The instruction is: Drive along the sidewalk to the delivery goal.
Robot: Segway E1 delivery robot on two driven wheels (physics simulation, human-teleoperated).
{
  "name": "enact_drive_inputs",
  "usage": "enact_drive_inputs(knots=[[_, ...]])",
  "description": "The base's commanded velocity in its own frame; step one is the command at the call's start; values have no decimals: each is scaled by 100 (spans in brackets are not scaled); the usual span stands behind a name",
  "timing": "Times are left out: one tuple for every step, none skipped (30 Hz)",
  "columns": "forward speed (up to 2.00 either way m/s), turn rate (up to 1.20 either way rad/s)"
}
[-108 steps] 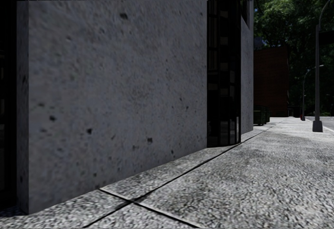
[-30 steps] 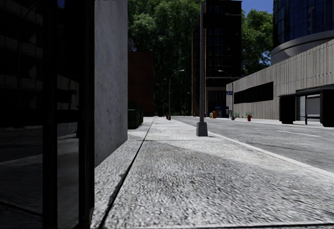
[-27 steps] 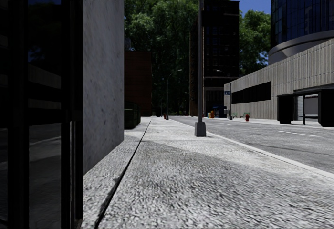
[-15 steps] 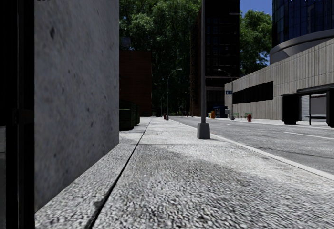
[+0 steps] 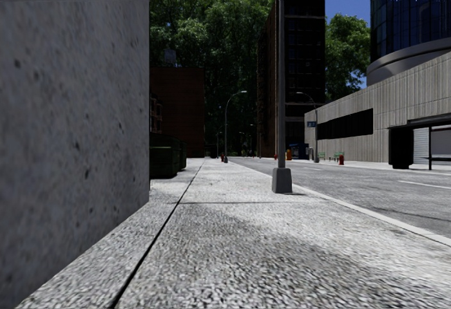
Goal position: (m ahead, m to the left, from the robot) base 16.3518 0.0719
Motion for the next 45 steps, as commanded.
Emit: enact_drive_inputs(knots=[[180, 0], [180, 0], [180, 0], [180, 0], [180, 0], [180, 0], [180, 0], [180, 0], [180, 0], [180, 0], [185, 0], [188, 0], [188, 0], [189, 0], [189, 0], [189, 0], [189, 5], [189, 5], [189, 11], [189, 13], [190, 17], [190, 17], [190, 18], [191, 19], [191, 19], [191, 19], [191, 19], [191, 7], [191, 0], [191, 0], [191, 0], [191, 0], [191, 0], [191, 0], [191, 0], [191, 0], [191, 0], [191, 0], [191, 1], [191, 5], [191, 5], [191, 9], [191, 15], [191, 20], [191, 20]])
